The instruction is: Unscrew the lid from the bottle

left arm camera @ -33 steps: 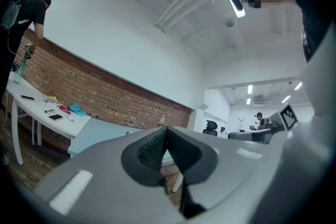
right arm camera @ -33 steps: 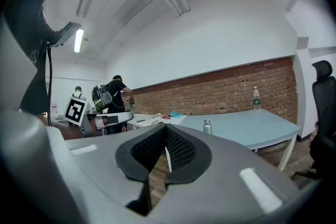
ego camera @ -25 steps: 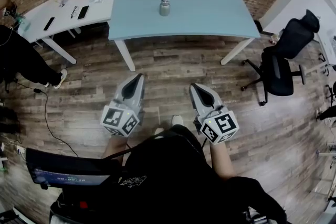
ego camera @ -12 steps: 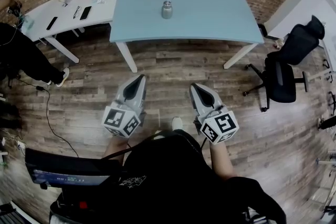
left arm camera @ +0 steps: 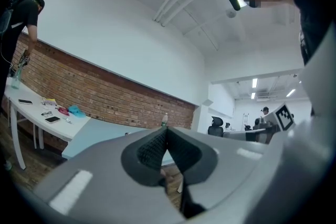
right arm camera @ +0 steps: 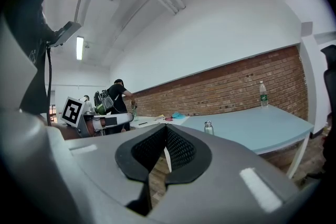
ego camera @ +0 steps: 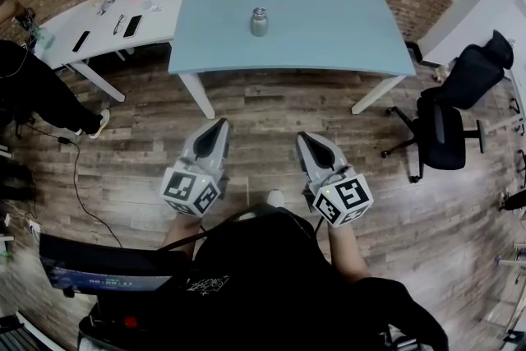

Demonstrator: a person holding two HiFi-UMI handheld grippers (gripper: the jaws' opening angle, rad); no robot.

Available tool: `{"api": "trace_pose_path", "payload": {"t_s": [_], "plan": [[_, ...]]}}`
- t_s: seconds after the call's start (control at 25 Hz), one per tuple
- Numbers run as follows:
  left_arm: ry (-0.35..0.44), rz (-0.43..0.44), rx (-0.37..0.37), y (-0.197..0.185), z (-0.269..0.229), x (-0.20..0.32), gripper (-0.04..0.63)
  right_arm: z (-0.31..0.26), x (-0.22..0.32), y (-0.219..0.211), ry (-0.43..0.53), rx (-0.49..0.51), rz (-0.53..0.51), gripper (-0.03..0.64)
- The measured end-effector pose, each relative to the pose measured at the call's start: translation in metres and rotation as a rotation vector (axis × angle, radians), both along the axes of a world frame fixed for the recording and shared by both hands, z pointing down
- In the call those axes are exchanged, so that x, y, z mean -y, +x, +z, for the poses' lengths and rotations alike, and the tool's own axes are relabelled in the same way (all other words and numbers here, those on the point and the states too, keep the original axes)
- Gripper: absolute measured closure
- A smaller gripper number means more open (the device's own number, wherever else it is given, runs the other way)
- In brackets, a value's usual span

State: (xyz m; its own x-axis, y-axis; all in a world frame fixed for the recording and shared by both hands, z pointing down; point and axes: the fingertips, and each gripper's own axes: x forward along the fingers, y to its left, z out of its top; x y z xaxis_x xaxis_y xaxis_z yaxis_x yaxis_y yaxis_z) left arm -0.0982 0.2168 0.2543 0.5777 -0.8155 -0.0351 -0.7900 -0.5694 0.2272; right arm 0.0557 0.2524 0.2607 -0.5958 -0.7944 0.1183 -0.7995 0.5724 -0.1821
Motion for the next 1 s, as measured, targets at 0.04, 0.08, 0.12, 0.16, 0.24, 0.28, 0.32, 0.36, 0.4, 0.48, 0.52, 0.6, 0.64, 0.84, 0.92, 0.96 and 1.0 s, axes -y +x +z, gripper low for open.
{"api": "trace_pose_path", "payload": {"t_s": [0.04,0.08,0.12,0.16,0.24,0.28,0.32,0.36,0.4,0.48,0.52,0.6,0.64,0.84,0.92,0.96,1.0], "plan": [[0.003,-0.001,0.001,0.002,-0.001,0.003,0.595,-0.001,0.003,0.002,0.002,0.0,-0.003,0.615],[0.006,-0.003,0.002,0.005,-0.002,0.006,0.595,-0.001,0.006,0.005,0.004,0.0,-0.005,0.615],[0.009,-0.005,0.002,0.007,-0.003,0.008,0.595,-0.002,0.009,0.007,0.006,-0.001,-0.008,0.615],[0.011,-0.007,0.003,0.01,-0.005,0.011,0.595,-0.002,0.013,0.01,0.007,-0.001,-0.012,0.615],[0.016,-0.014,0.005,0.014,-0.007,0.018,0.595,-0.005,0.021,0.014,0.014,-0.001,-0.02,0.615],[0.018,-0.017,0.007,0.016,-0.008,0.021,0.595,-0.006,0.025,0.015,0.017,0.0,-0.025,0.615],[0.019,-0.02,0.008,0.018,-0.009,0.023,0.595,-0.007,0.029,0.017,0.02,0.002,-0.031,0.615],[0.02,-0.024,0.009,0.02,-0.009,0.025,0.595,-0.008,0.031,0.018,0.022,0.004,-0.037,0.615],[0.02,-0.027,0.01,0.023,-0.009,0.027,0.595,-0.008,0.034,0.019,0.023,0.005,-0.044,0.615],[0.023,-0.033,0.013,0.028,-0.01,0.03,0.595,-0.007,0.038,0.023,0.022,0.009,-0.056,0.615],[0.024,-0.035,0.015,0.03,-0.011,0.032,0.595,-0.007,0.041,0.024,0.021,0.01,-0.06,0.615],[0.025,-0.043,0.018,0.033,-0.011,0.036,0.595,-0.007,0.046,0.027,0.02,0.01,-0.068,0.615],[0.024,-0.048,0.019,0.033,-0.011,0.038,0.595,-0.007,0.049,0.028,0.02,0.011,-0.073,0.615],[0.017,-0.074,0.019,0.038,-0.008,0.044,0.595,-0.005,0.058,0.034,0.016,0.011,-0.098,0.615],[0.019,-0.082,0.019,0.041,-0.008,0.047,0.595,-0.004,0.062,0.037,0.017,0.011,-0.107,0.615],[0.021,-0.085,0.018,0.043,-0.008,0.049,0.595,-0.004,0.064,0.038,0.017,0.012,-0.111,0.615],[0.022,-0.089,0.017,0.045,-0.008,0.051,0.595,-0.004,0.066,0.04,0.017,0.012,-0.114,0.615]]}}
